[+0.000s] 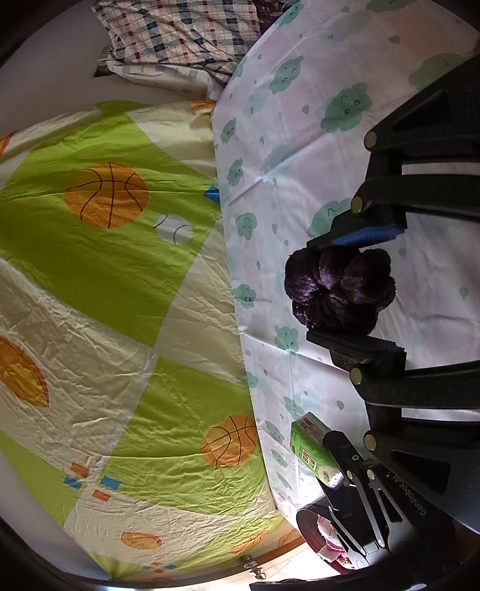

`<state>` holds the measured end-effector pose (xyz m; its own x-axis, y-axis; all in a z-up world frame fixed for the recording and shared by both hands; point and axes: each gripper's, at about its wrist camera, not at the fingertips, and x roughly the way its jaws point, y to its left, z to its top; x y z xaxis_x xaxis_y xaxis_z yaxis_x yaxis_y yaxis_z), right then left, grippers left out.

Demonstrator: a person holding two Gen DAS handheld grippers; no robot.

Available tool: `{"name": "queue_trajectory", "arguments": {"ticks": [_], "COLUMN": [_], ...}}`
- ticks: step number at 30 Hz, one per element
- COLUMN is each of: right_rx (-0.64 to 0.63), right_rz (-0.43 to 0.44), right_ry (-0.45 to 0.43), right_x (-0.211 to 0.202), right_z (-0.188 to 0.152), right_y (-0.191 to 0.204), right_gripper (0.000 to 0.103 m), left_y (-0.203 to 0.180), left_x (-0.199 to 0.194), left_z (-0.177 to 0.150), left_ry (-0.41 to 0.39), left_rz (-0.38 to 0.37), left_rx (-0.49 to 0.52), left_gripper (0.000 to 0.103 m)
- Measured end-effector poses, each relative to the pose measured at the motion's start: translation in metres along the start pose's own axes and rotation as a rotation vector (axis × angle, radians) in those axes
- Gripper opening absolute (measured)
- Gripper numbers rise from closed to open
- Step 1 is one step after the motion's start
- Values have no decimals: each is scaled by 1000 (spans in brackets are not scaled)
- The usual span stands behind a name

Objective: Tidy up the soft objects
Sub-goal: 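Grasp the green tissue pack with the left gripper and lift it, then carry the tissue pack and scrunchie over the tin with both grippers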

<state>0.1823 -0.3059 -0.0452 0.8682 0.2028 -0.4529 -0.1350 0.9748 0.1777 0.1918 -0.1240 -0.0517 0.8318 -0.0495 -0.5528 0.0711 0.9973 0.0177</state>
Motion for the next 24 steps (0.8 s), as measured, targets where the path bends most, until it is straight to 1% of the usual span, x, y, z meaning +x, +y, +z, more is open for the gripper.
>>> {"name": "queue_trajectory", "arguments": {"ticks": [2,4,9,13,18,24], "right_rx": [-25,-48,-82,-104,-126,-116], "right_rz": [4,9,10,6,9,29], "right_ry": [-24,-34,-60,-70,-104,-123], "right_x": [-4,-5,-10,-14,-24,-30], "right_z": [0,0,-1,-4,-9,-11], "right_y": [6,11,18,27,37,40], "right_gripper": [43,43,43,43,43,43], "left_y": [3,6,20,28,33,37], "left_x": [-7,-14,-31,-36,-44,-55], "left_z": [-3,-5,-12,-15,-21,-25], "left_ry": [-22,-35,-80,-83,-97,-115], "left_rz": [35,46,47,39,38,38], "left_rx": [5,6,-41,-63,-72,-71], "left_gripper": [49,49,49,49,49,49]}}
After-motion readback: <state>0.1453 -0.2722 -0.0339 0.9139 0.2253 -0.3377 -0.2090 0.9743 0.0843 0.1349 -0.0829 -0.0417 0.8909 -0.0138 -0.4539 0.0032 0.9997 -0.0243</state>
